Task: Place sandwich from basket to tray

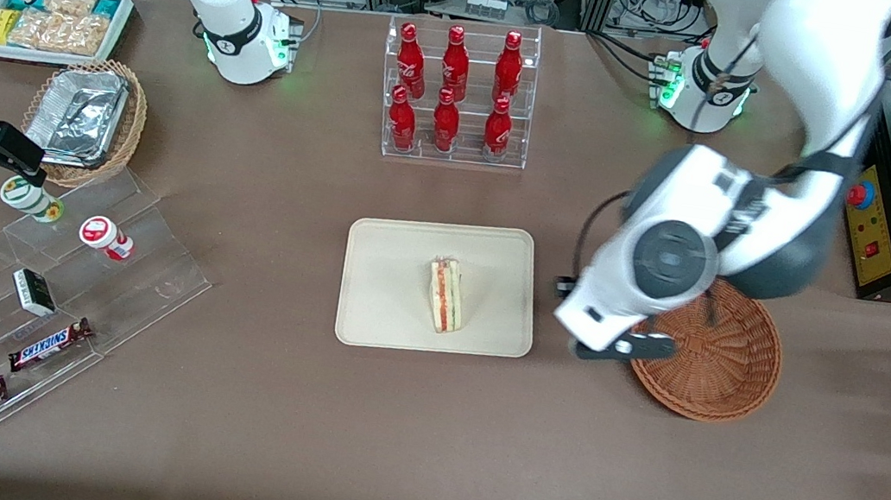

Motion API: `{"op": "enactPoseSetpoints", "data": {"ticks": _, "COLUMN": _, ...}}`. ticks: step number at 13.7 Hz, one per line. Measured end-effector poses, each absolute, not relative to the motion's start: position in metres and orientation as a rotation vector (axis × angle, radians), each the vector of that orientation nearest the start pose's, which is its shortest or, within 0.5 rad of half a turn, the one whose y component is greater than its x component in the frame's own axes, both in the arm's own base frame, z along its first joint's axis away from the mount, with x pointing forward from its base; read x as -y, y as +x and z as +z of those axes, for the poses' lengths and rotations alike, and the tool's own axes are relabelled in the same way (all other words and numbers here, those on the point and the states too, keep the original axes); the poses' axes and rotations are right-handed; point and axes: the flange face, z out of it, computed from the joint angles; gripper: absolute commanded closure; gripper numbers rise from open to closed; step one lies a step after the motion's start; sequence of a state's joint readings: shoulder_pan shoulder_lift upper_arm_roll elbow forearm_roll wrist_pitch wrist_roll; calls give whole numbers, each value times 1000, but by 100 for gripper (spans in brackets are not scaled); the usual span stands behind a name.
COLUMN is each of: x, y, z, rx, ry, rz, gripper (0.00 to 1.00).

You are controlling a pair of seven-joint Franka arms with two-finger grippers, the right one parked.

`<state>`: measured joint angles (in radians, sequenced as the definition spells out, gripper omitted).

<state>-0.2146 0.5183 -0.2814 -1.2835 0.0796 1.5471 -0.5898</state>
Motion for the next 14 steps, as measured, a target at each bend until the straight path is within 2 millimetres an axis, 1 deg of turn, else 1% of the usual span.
{"op": "enactPoseSetpoints", "data": {"ticks": 2, "x": 248, "y": 623, "z": 453, "rx": 130, "ry": -3059, "rz": 360, "gripper": 0}}
{"op": "enactPoseSetpoints", "data": {"ticks": 6, "x": 200, "y": 620, "z": 471, "rx": 26, "ry": -3071, "rz": 353, "gripper": 0}}
{"op": "enactPoseSetpoints", "data": {"ticks": 9, "x": 161, "y": 621, "z": 485, "rx": 63, "ry": -3079, "rz": 335, "gripper": 0}}
{"op": "enactPoseSetpoints", "data": {"ticks": 11, "x": 143, "y": 618, "z": 497, "rx": 98, "ry": -3105, "rz": 331, "gripper": 0}}
{"op": "enactPoseSetpoints", "data": {"ticks": 13, "x": 127, "y": 608, "z": 509, "rx": 38, "ry": -3122, "rz": 325, "gripper": 0}}
{"op": "enactPoseSetpoints", "data": {"ticks": 14, "x": 121, "y": 600, "z": 515, "rx": 2, "ry": -3123, "rz": 326, "gripper": 0}}
